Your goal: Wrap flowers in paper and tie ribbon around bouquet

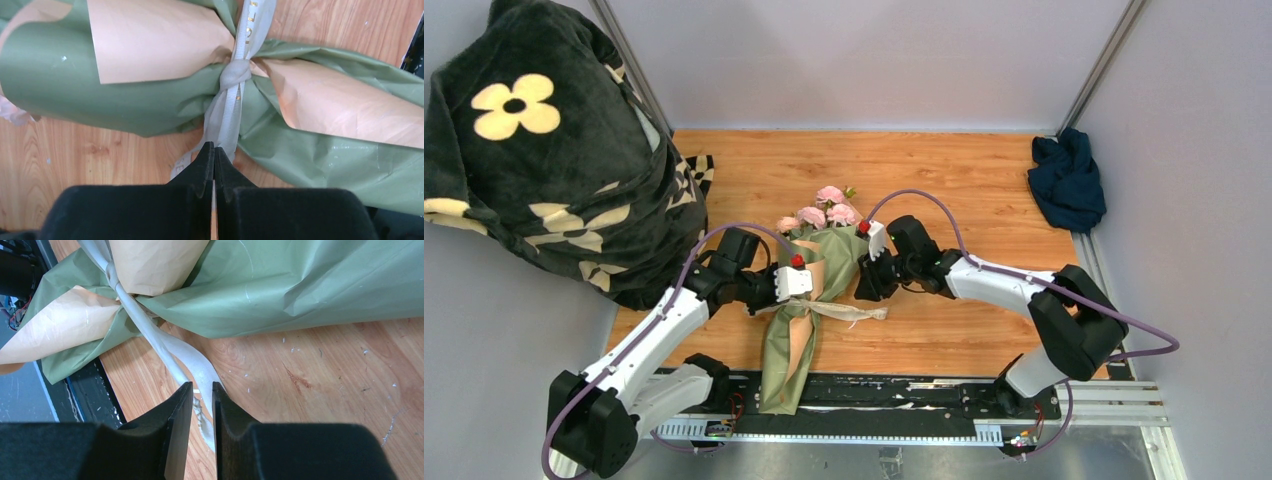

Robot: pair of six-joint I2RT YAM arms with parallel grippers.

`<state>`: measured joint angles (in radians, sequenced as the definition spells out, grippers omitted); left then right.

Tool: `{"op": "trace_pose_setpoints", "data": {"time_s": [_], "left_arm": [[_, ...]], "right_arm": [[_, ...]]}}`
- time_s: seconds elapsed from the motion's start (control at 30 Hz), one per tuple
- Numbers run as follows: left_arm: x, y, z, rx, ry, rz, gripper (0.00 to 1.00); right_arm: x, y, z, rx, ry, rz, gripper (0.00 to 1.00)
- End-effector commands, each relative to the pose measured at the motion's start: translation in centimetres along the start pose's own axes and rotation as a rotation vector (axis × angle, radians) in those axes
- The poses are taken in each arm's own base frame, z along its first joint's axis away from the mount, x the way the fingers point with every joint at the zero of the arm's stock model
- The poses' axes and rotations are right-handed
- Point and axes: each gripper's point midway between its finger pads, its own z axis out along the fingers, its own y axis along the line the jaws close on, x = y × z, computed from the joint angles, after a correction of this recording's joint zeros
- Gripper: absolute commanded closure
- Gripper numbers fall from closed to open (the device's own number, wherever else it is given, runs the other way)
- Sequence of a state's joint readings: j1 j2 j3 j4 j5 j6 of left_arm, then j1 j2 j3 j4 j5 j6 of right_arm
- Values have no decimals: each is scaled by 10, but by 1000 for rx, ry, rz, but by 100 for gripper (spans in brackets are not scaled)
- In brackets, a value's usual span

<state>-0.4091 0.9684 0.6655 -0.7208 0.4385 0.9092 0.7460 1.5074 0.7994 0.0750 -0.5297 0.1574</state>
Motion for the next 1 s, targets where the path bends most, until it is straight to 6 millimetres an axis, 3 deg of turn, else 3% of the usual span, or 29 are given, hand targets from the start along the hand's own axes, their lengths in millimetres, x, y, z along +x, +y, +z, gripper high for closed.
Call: {"op": "trace_pose_setpoints", "data": {"time_s": [0.0,0.13,0.2,0.3,0.4,0.43,0.6,0.8,0.97], "left_arm": [[5,-1,-11,-6,56,-9,100],[3,-8,-15,25,48,0,100],[17,-13,-22,40,116,51,100],[48,-41,-38,166,235,181,100],[75,-64,-49,270,322,318,100],[82,-67,-50,289,338,348,100],[105,-69,-51,349,427,458,100],[122,-73,-51,423,492,510,100],[135,-82,-53,495,524,557,100]], "right_arm": [[4,3,-4,-3,19,-44,73],[6,4,-6,-3,19,-37,73],[9,6,-7,-14,22,-44,72],[12,17,-8,-83,32,-74,67],[8,29,-10,-157,19,-131,38],[6,33,-11,-177,5,-157,33],[2,35,-5,-175,-52,-353,30],[20,27,13,-122,-74,-576,29],[36,30,39,-35,-54,-720,27]]}}
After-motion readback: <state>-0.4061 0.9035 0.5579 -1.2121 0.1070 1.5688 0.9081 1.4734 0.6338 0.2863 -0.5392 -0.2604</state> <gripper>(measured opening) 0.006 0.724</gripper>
